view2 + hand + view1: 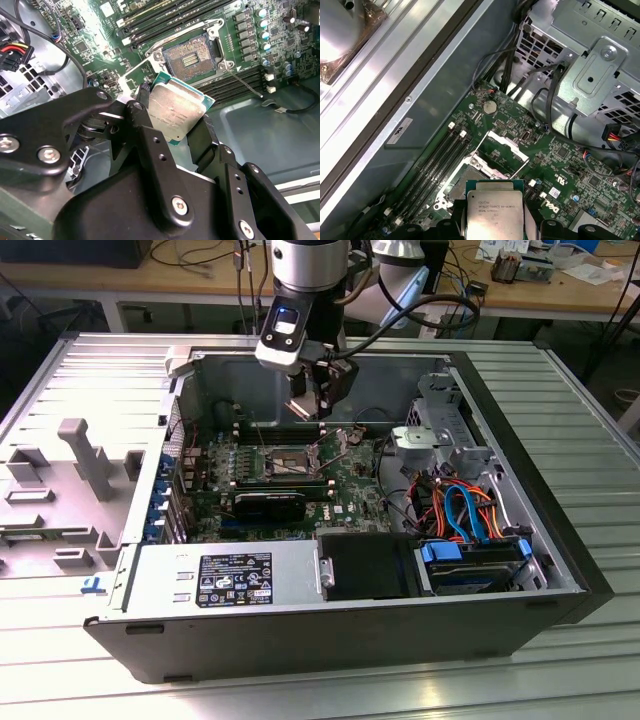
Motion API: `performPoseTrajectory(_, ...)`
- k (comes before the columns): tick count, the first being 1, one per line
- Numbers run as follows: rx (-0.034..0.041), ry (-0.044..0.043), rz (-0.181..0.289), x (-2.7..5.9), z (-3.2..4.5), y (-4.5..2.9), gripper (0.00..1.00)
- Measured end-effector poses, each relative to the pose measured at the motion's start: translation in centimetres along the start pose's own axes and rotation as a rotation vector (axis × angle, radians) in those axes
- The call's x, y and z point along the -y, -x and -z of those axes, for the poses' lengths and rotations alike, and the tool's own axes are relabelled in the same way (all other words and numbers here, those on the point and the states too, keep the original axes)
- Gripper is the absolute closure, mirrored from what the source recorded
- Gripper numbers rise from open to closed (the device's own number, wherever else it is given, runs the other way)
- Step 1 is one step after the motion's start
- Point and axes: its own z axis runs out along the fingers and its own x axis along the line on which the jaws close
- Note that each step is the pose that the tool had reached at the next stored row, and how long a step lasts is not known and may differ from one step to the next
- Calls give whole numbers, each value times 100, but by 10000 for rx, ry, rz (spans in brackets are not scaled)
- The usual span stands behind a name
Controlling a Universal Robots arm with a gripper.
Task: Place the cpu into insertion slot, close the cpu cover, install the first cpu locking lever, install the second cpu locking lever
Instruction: 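Place the cpu into insertion slot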
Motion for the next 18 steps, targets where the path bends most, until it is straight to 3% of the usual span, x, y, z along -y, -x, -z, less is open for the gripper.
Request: performPoseTrajectory(18, 36, 7, -399, 1, -8, 0, 45)
